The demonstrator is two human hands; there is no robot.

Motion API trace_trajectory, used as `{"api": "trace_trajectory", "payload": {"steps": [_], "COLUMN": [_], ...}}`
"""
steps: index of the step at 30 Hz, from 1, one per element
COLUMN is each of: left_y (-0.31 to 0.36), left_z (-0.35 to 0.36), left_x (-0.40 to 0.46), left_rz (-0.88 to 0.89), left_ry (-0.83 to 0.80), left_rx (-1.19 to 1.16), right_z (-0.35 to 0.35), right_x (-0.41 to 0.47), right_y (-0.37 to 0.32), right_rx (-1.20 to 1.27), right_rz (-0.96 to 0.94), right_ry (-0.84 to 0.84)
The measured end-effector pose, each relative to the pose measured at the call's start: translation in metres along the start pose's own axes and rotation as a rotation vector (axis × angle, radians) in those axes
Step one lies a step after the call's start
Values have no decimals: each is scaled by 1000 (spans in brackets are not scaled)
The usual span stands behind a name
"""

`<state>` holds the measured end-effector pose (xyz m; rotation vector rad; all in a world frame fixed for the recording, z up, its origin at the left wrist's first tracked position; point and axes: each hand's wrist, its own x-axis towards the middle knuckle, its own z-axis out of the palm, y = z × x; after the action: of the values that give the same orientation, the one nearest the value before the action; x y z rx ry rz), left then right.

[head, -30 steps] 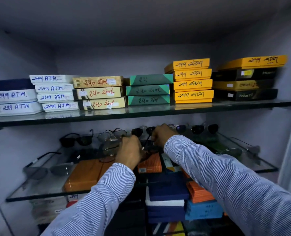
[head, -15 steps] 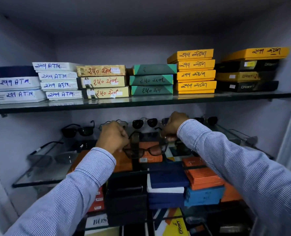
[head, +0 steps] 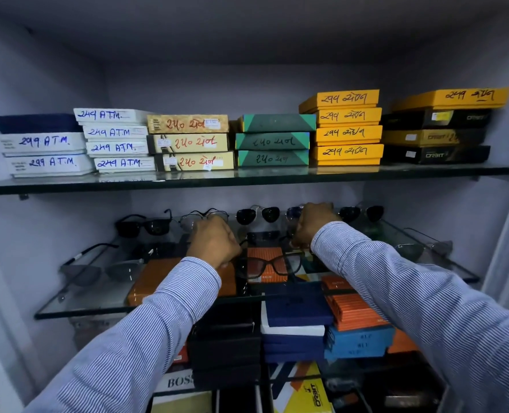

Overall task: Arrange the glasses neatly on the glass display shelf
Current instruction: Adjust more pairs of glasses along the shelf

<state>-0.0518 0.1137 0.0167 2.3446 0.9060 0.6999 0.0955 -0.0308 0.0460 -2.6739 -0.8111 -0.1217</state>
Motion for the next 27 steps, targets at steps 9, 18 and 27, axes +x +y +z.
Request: {"api": "trace_trajectory", "payload": {"steps": [9, 18, 27], "left_y": [1, 7, -2], "left_z": [4, 5, -30], "left_x": [-4, -14, -26], "left_rz": [44, 51, 46], "left_ry": [47, 86, 218], "left_rx": [21, 91, 114], "right_z": [-1, -3, -8], "right_x": [-5, -10, -9], "right_y": [4, 3, -2], "right_rx": [33, 32, 118], "right_rz": [-26, -69, -220], "right_ry": [-21, -1, 29]}}
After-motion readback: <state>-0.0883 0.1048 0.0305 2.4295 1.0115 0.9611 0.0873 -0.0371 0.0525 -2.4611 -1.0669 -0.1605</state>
